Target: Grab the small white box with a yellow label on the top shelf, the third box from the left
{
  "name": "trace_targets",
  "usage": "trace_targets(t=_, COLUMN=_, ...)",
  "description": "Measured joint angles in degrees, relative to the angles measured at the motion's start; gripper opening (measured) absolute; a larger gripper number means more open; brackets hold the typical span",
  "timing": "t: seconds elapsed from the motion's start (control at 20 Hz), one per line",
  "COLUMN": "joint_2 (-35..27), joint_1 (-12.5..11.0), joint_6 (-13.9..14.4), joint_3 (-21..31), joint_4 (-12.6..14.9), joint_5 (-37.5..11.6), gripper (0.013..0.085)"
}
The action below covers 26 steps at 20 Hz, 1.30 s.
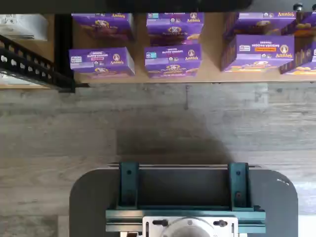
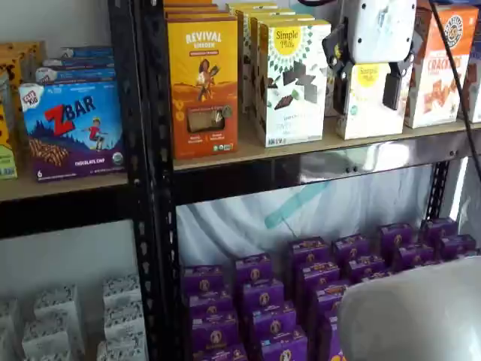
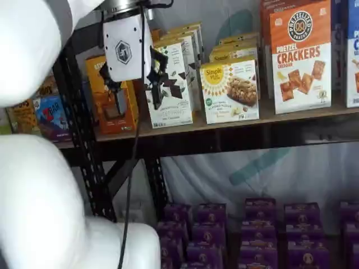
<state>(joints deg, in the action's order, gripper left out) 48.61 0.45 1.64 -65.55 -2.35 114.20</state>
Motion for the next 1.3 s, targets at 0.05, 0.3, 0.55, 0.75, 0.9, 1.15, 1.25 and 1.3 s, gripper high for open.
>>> trace_targets(t=0.05, joint_2=0.22, joint_1=-0.68, joint_6=-0.40, joint_3=0.20, joint_4=-0.78, joint_5=-0.33, gripper=0.0850)
trace_targets(t=0.3, joint_2=1.12, joint_1=-3.50, joint_6=-2.01, joint_3=1.07, joint_4=-3.95, joint_5=-1.68, gripper=0.0850)
trace_targets(t=0.55, joint_2=1.54, joint_1=-1.36, joint_6=-1.18, joint_3=1.86, joint_4=-0.74, joint_5=-3.07, gripper=0.0850)
trace_targets(t=0.75, joint_2=1.64, joint_1=-3.79, joint_6=-3.94, joint_3=2.91, joint_4=0.51, joint_5=-5.65, gripper=0.0850)
trace_targets(t=0.9, joint_2=1.04, joint_1=-6.01, joint_6=-6.44, joint_3=3.46, joint_4=1.49, joint_5=-8.31, gripper=0.0850)
trace_targets(t=1.15, joint_2=-1.82, joint_1=-9.10, joint_6=-9.88, joint_3=3.33, joint_4=3.61, joint_5=-13.78, gripper=0.0850)
trace_targets(t=1.25, joint_2=-3.21, joint_1=-9.80, joint_6=-10.64, joint_3=2.88, joint_4=4.13, joint_5=-14.91, gripper=0.0850)
trace_targets(t=1.3, joint_2=-3.92, joint_1=-10.30, joint_6=-11.12, joint_3=2.64, joint_4=4.12, joint_5=-15.47, gripper=0.0850)
